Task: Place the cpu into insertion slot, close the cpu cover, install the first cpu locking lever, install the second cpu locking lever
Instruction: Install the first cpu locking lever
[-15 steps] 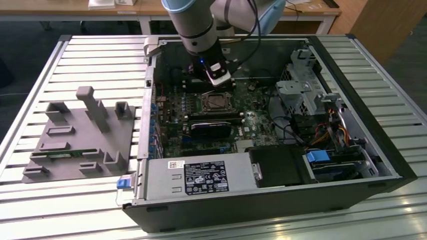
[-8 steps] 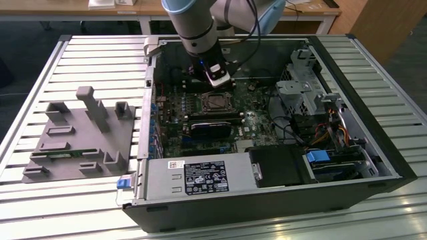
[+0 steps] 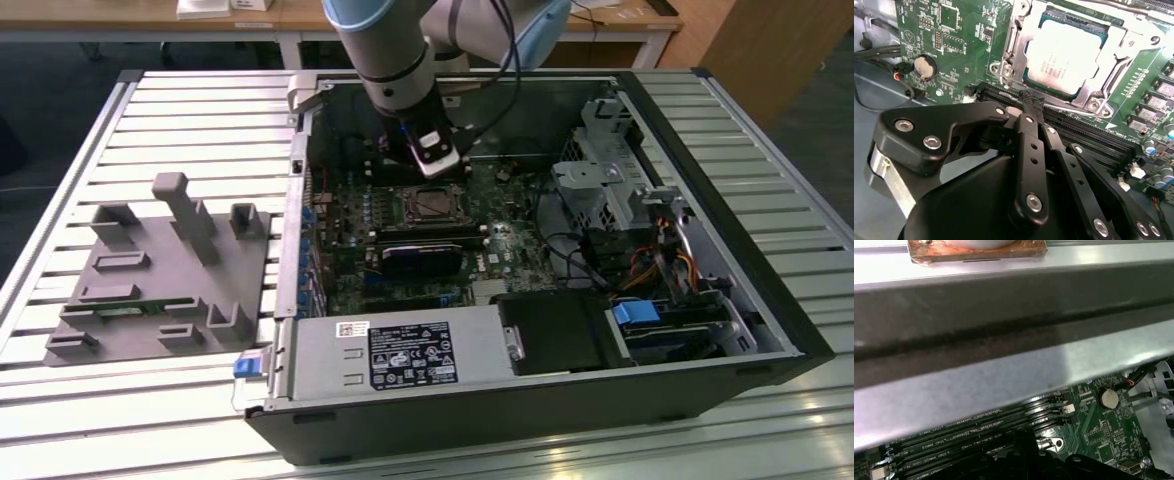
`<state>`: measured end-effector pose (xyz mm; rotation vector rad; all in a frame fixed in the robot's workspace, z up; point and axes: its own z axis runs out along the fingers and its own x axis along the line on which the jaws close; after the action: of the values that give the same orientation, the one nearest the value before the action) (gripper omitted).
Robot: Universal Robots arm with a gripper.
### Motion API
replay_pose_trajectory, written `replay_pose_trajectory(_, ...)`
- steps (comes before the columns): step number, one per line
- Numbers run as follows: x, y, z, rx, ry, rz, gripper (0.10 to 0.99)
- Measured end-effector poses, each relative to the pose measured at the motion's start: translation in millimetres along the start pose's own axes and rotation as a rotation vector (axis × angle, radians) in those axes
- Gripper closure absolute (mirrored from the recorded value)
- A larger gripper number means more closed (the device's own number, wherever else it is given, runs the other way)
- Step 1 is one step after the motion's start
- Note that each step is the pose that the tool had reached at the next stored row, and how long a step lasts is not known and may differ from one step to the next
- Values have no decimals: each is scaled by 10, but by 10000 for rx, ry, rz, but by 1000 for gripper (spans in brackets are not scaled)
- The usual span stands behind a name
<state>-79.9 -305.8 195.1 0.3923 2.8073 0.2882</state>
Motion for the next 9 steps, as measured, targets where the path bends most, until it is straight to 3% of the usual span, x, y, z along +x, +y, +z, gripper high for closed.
replay_pose_trajectory(9, -11, -5, 49, 207, -86, 133, 984)
